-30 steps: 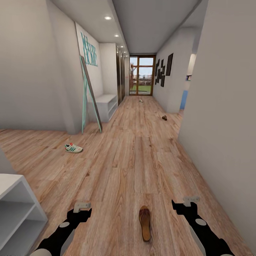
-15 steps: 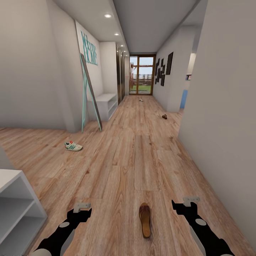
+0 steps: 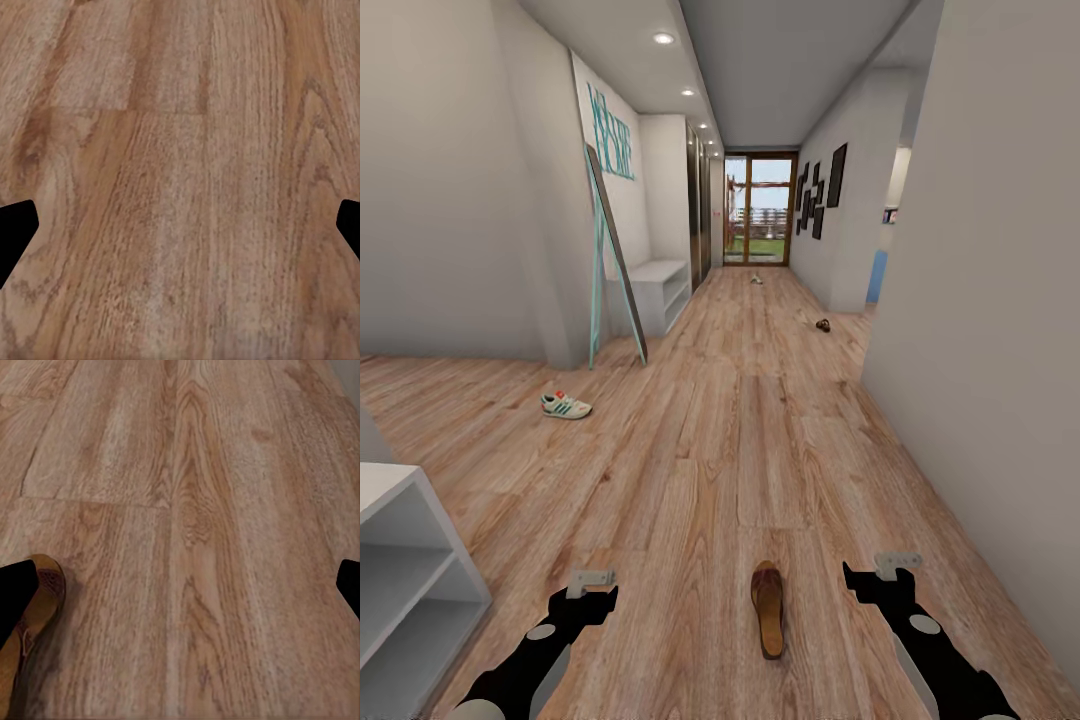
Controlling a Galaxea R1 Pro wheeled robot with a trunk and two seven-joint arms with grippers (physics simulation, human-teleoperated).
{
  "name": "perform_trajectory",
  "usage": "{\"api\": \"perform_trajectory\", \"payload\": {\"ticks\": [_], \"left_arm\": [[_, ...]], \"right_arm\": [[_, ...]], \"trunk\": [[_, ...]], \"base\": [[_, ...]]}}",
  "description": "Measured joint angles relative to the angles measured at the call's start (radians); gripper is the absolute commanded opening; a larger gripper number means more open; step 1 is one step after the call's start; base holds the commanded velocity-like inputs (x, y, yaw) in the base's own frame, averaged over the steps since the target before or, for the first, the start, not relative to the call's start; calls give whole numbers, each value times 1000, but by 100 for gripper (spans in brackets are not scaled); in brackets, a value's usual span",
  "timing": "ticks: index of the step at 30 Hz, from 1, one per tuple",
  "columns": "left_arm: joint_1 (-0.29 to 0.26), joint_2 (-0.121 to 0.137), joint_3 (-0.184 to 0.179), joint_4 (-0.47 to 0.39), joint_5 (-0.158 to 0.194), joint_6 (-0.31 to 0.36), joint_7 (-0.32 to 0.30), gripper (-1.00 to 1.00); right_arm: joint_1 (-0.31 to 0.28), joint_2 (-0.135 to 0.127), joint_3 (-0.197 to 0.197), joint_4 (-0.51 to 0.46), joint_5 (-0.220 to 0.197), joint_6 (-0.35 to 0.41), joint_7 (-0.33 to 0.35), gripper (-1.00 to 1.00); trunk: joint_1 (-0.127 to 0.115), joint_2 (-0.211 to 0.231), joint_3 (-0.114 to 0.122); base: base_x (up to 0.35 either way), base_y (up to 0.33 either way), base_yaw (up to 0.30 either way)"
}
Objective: Pick up the two gym shoes and the two sandals from the corridor floor and place them onto the hallstand (shoe rack) in the corridor, making sure they are on the rack and not on the floor. Arrange them so the two gym shoes are next to each other and the two sandals are next to each other.
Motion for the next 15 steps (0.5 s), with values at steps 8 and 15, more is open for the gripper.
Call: {"api": "perform_trajectory", "payload": {"ticks": [8, 15], "left_arm": [[0, 0, 0, 0, -1, 0, 0, 100], [0, 0, -2, 0, -3, -1, 0, 100]], "right_arm": [[0, 1, -1, 1, 0, 1, 0, 100], [0, 1, -2, 1, 0, 1, 0, 100]], "trunk": [[4, -2, -38], [4, -2, -52]], "base": [[0, 0, 59], [0, 0, 32]]}}
